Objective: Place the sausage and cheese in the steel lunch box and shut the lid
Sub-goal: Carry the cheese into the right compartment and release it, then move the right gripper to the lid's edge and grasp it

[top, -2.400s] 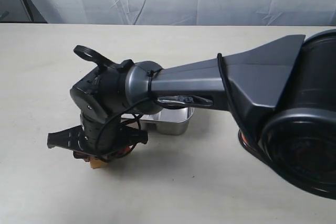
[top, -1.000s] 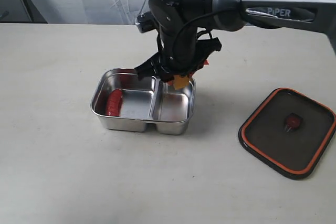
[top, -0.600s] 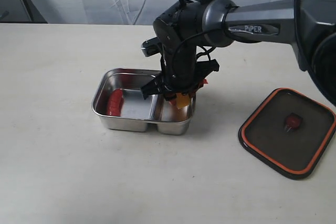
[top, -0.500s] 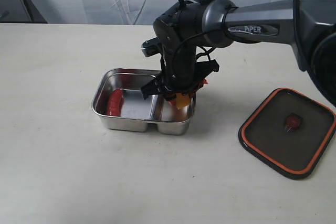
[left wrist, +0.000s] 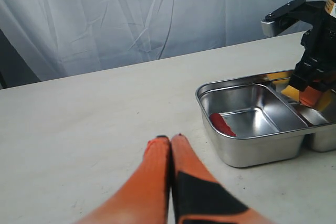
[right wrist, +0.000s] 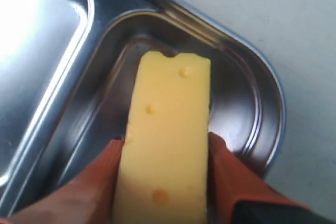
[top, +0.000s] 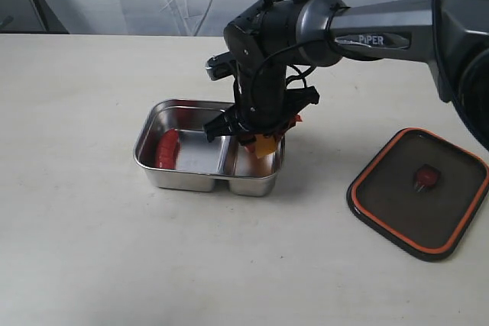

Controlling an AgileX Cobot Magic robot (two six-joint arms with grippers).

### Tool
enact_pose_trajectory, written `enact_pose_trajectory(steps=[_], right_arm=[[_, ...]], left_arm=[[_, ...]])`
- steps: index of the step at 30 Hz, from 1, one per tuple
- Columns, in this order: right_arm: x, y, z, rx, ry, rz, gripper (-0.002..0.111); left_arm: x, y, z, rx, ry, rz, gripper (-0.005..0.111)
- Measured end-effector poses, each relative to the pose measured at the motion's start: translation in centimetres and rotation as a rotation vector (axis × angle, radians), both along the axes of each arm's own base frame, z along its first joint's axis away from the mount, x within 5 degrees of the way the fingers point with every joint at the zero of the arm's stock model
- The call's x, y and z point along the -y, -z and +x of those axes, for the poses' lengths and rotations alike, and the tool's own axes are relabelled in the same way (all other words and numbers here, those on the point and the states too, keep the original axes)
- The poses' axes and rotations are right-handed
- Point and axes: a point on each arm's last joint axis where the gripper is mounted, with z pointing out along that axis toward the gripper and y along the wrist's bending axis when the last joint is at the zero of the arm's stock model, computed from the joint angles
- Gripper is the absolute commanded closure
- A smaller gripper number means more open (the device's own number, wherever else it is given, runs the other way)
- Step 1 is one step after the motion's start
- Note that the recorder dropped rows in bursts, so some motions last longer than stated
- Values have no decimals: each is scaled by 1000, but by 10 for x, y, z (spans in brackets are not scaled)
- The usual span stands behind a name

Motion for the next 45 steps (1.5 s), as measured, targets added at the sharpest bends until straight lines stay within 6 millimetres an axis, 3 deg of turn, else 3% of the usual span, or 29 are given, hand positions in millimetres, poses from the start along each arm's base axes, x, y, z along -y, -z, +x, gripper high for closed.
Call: enact_pose_trajectory(steps=[5,6,8,12,15,20,27,33,36,39,44,45], right_arm=[[1,0,-1,-11,4,-5,39],[1,0,-1,-15,6,-4,33],[1,0,-2,-24,3,-9,31],[4,-3,-4,-37,-31,-43,44],[7,-10,-6,-40,-35,-62,63],[14,-43,-10,1,-21,-60,90],[35,-106,-22,120,-4,-87,108],[59,-144,-33,245,74,-151,109],[70,-146,-43,256,107,-166,109],[84,-136,-58,231,139,-200,109],[120,-95,-91,218,274,-311,109],[128,-78,-101,205,277,-343,109]], left_arm=[[0,0,0,0,0,0,107],[0,0,0,0,0,0,107],[0,0,0,0,0,0,107],[0,0,0,0,0,0,107],[0,0,0,0,0,0,107],[0,0,0,0,0,0,107],[0,0,0,0,0,0,107],[0,0,0,0,0,0,107],[0,0,0,0,0,0,107],[0,0,0,0,0,0,107],[0,0,0,0,0,0,107],[0,0,0,0,0,0,107]])
